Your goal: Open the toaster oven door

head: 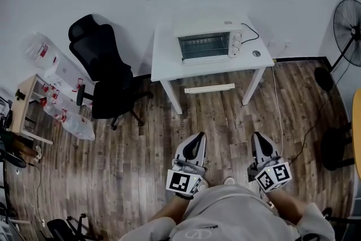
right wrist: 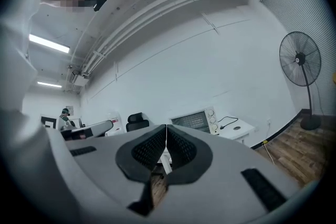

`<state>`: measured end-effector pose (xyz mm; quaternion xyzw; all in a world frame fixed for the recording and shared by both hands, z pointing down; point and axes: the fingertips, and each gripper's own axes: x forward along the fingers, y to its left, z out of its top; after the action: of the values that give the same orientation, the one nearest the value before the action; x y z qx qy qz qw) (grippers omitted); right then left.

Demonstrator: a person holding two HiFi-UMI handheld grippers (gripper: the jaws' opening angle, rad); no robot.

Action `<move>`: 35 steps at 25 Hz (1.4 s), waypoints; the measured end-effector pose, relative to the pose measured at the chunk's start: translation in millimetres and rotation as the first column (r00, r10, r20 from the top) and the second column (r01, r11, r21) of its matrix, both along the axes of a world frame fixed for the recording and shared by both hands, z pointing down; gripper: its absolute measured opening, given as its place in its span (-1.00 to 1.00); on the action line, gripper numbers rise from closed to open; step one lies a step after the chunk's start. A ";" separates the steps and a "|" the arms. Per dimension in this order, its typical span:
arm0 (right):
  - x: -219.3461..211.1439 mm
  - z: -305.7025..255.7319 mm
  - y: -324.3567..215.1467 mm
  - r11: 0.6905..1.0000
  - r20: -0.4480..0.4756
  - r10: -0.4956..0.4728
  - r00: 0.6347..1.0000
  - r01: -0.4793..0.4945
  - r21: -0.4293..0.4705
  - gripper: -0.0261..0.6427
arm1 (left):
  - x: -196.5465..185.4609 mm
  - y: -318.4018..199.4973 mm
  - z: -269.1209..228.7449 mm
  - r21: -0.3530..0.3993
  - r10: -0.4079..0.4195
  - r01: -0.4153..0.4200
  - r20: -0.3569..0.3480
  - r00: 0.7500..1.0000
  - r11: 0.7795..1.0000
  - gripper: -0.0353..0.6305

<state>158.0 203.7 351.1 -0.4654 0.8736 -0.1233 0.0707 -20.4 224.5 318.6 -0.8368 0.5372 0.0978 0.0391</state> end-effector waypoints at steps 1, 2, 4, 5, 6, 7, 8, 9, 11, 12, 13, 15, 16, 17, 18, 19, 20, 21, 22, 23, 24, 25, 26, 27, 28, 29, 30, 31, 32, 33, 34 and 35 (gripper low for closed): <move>1.8 -1.7 -0.8 1.000 0.001 0.000 1.000 0.000 0.001 -0.87 | 2.2 -0.1 -1.4 0.000 0.000 0.000 0.000 1.000 1.000 -0.88; 3.6 -2.6 -1.1 1.000 0.002 0.000 1.000 0.000 0.001 -0.87 | 4.5 0.2 -2.7 0.001 0.002 -0.002 0.000 1.000 1.000 -0.88; 6.9 -2.8 -0.3 1.000 0.004 -0.002 1.000 0.002 0.000 -0.87 | 9.3 2.1 -4.3 0.003 0.005 -0.005 0.003 1.000 1.000 -0.88; 8.1 -2.1 0.1 1.000 0.006 -0.004 1.000 0.004 -0.002 -0.87 | 11.3 3.0 -4.3 0.004 0.007 -0.007 0.005 1.000 1.000 -0.88; 8.9 -1.0 0.7 1.000 0.010 -0.007 1.000 0.007 -0.006 -0.88 | 13.0 3.7 -3.7 0.004 0.008 -0.008 0.007 1.000 1.000 -0.88; 9.2 0.2 1.5 1.000 0.014 -0.012 1.000 0.012 -0.010 -0.88 | 14.5 4.4 -2.8 0.002 0.008 -0.008 0.009 1.000 1.000 -0.88; 9.2 1.3 2.6 1.000 0.018 -0.017 1.000 0.017 -0.014 -0.88 | 15.8 5.2 -1.9 0.000 0.007 -0.007 0.011 1.000 1.000 -0.88; 8.8 1.9 3.7 1.000 0.022 -0.022 1.000 0.023 -0.016 -0.88 | 16.8 5.9 -1.3 -0.003 0.006 -0.006 0.013 1.000 1.000 -0.88; 8.1 1.7 5.1 0.999 0.027 -0.030 0.999 0.031 -0.020 -0.87 | 18.4 6.4 -2.2 -0.006 0.002 -0.002 0.016 1.000 1.000 -0.88; 7.9 1.6 5.9 0.999 0.028 -0.033 0.999 0.034 -0.021 -0.88 | 19.3 6.6 -3.1 -0.006 0.001 -0.001 0.016 1.000 1.000 -0.88; 7.6 1.8 6.9 0.999 0.027 -0.036 0.999 0.037 -0.021 -0.88 | 20.2 7.4 -3.8 -0.005 0.001 0.000 0.017 1.000 1.000 -0.88; 7.0 3.2 9.5 0.999 0.024 -0.043 0.999 0.043 -0.017 -0.88 | 22.3 9.7 -3.9 -0.001 0.000 0.000 0.018 1.000 1.000 -0.88; 6.9 3.9 10.1 0.999 0.023 -0.045 0.999 0.045 -0.015 -0.88 | 23.2 10.3 -3.4 0.000 0.000 0.000 0.019 1.000 1.000 -0.88; 6.7 4.3 10.3 0.999 0.025 -0.045 0.999 0.046 -0.014 -0.88 | 23.8 10.5 -2.9 0.000 0.000 0.000 0.019 1.000 1.000 -0.88; 6.4 4.0 10.3 0.999 0.027 -0.046 0.999 0.046 -0.013 -0.88 | 24.3 10.6 -2.6 -0.001 0.000 0.000 0.020 1.000 1.000 -0.88; 5.7 3.0 10.6 0.999 0.028 -0.047 0.999 0.047 -0.011 -0.88 | 24.5 11.0 -2.9 -0.001 0.002 -0.002 0.021 1.000 1.000 -0.88; 5.0 1.8 11.4 0.999 0.028 -0.048 0.998 0.049 -0.007 -0.88 | 24.7 11.8 -3.5 0.000 0.003 -0.003 0.023 1.000 1.000 -0.88; 4.8 0.7 12.6 0.999 0.028 -0.050 0.998 0.050 -0.004 -0.88 | 25.2 12.9 -4.2 0.001 0.004 -0.004 0.024 1.000 1.000 -0.88; 5.1 0.2 13.8 0.999 0.027 -0.051 0.998 0.051 -0.003 -0.88 | 25.9 14.2 -4.7 0.003 0.004 -0.005 0.024 1.000 1.000 -0.88; 5.9 0.2 14.7 0.999 0.029 -0.051 0.998 0.051 -0.003 -0.88 | 26.7 15.3 -4.9 0.004 0.004 -0.004 0.024 1.000 1.000 -0.88; 7.0 0.5 15.1 0.999 0.031 -0.050 0.998 0.050 -0.005 -0.88 | 27.4 16.0 -4.7 0.003 0.004 -0.004 0.023 1.000 1.000 -0.88; 7.8 0.8 14.8 0.999 0.032 -0.047 0.998 0.048 -0.007 -0.88 | 27.8 16.0 -4.6 0.003 0.003 -0.003 0.022 1.000 1.000 -0.88; 8.3 0.7 13.9 0.999 0.032 -0.045 0.998 0.045 -0.008 -0.88 | 27.8 15.7 -4.6 0.002 0.003 -0.003 0.021 1.000 1.000 -0.88; 8.3 0.4 13.0 0.999 0.032 -0.042 0.999 0.043 -0.009 -0.88 | 27.4 15.4 -4.9 0.002 0.003 -0.003 0.020 1.000 1.000 -0.88; 8.1 -0.1 12.4 0.999 0.033 -0.041 0.999 0.041 -0.009 -0.88 | 27.0 15.3 -5.0 0.002 0.002 -0.002 0.019 1.000 1.000 -0.88; 8.0 -0.7 12.0 0.999 0.034 -0.040 0.999 0.040 -0.008 -0.88 | 27.0 15.4 -4.9 0.002 0.002 -0.002 0.018 1.000 1.000 -0.88; 8.2 -1.0 11.7 0.999 0.034 -0.039 0.999 0.039 -0.007 -0.88 | 27.3 15.5 -4.5 0.002 0.002 -0.002 0.017 1.000 1.000 -0.88; 8.7 -1.0 11.3 0.999 0.035 -0.039 0.999 0.039 -0.005 -0.88 | 28.0 15.3 -3.8 0.002 0.002 -0.002 0.016 1.000 1.000 -0.88; 9.2 -0.7 10.8 0.999 0.037 -0.039 0.999 0.039 -0.005 -0.88 | 28.8 15.0 -3.0 0.001 0.001 -0.001 0.016 1.000 1.000 -0.88; 9.8 -0.1 10.5 0.999 0.037 -0.039 0.999 0.040 -0.005 -0.88 | 29.5 14.6 -2.2 0.001 0.001 -0.001 0.016 1.000 1.000 -0.88; 10.2 0.6 10.4 0.999 0.037 -0.039 0.999 0.039 -0.006 -0.88 | 30.2 14.4 -1.8 0.001 0.001 -0.001 0.015 1.000 1.000 -0.88; 10.3 1.1 10.4 0.999 0.036 -0.039 0.999 0.039 -0.007 -0.88 | 30.7 14.4 -1.9 0.001 0.001 -0.001 0.015 1.000 1.000 -0.88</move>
<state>168.3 214.1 352.2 -0.4462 0.8807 -0.1362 0.0823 10.2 238.9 316.8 -0.8377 0.5365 0.0917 0.0436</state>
